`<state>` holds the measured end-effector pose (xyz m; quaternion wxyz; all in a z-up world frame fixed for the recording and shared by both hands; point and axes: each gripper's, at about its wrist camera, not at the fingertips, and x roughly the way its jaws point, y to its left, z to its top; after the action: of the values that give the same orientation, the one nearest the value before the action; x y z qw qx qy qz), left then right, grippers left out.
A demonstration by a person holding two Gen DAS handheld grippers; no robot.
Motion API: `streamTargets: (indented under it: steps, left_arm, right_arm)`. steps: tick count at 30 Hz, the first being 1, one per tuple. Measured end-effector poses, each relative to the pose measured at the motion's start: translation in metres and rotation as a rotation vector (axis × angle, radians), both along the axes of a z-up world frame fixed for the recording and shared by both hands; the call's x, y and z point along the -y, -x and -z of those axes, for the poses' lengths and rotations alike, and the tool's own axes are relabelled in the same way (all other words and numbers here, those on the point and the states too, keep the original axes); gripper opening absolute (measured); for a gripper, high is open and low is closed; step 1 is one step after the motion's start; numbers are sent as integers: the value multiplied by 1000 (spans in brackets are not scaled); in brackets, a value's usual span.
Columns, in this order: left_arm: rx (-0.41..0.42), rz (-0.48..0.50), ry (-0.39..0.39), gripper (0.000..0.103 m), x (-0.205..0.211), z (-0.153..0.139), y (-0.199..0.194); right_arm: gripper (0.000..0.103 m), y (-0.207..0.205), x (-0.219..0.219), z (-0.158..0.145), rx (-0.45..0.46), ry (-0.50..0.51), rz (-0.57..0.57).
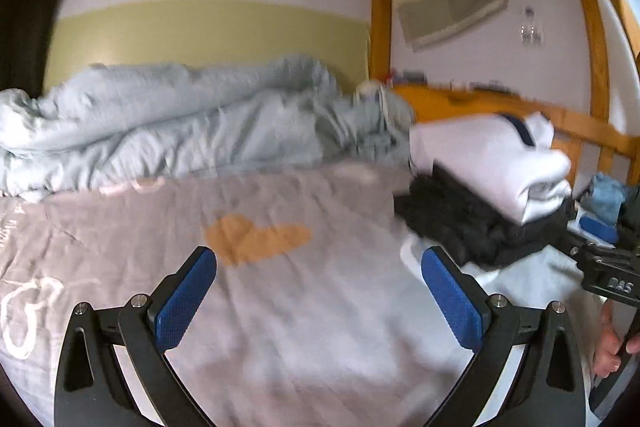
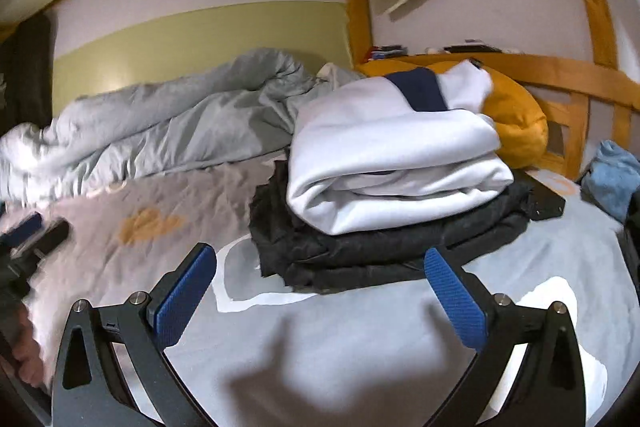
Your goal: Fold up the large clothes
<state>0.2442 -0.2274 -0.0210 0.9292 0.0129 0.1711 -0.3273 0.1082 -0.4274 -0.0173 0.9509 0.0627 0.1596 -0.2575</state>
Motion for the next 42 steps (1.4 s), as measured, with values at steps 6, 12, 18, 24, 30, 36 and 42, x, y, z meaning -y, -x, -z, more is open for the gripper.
streamTargets:
  steps: [6, 12, 18, 24, 30, 36, 42]
  left_arm:
    - [15, 2, 9, 103, 0, 0, 4]
    - [-1, -4, 20, 103, -3, 0, 1]
    - [28, 0, 6, 103, -5, -2, 4]
    - [27, 2, 7, 103, -7, -1, 3]
    - [21, 2, 6, 103, -6, -2, 4]
    - [22, 1, 4, 103, -6, -2, 4]
    - [17, 3, 8, 103, -7, -1, 3]
  right_arm:
    - [103, -14, -13, 7, -49, 78, -9]
    - [103, -17, -12, 8, -59, 77, -9]
    - [103, -5, 1, 7, -4, 21, 32]
    - [103, -8, -12, 5, -19, 78, 26]
    - [103, -5, -6, 5, -6, 48, 26]
    - [103, -5, -6, 5, -7, 47, 28]
    - [103, -6, -6, 6, -12, 52, 27]
